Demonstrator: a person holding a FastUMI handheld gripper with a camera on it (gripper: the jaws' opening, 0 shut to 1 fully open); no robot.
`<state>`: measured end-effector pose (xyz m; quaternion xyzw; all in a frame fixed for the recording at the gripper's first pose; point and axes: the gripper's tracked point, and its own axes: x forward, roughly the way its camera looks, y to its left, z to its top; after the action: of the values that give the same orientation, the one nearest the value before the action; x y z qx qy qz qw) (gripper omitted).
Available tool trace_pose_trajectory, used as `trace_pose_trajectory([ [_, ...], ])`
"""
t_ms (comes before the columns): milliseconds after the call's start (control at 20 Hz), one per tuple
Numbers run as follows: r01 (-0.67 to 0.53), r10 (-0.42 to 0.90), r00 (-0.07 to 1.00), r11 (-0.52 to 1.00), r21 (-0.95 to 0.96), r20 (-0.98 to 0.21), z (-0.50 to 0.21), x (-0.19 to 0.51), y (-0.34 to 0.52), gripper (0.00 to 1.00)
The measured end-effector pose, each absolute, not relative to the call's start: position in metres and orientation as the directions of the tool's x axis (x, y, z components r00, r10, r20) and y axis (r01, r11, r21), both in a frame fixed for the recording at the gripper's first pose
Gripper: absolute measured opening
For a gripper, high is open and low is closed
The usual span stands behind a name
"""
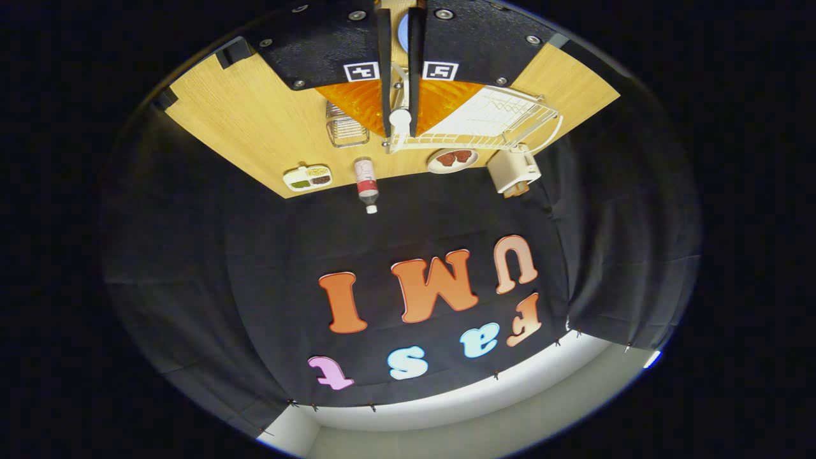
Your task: Take the plate from the dish rack, then take the spoon from the basket and place it into the plate.
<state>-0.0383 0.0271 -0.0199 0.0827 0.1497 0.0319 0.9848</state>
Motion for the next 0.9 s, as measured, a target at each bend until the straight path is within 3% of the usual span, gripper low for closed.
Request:
trace_pose_trajectory([
  [500,-0.208,0.285,0.894,0.947,0.244,-0.345,-0.07,-0.063,0.08,0.1],
  [900,-0.336,0.398,0.868,0.911,0.238,-0.298,-0.079,-0.09,0.107,0.1],
])
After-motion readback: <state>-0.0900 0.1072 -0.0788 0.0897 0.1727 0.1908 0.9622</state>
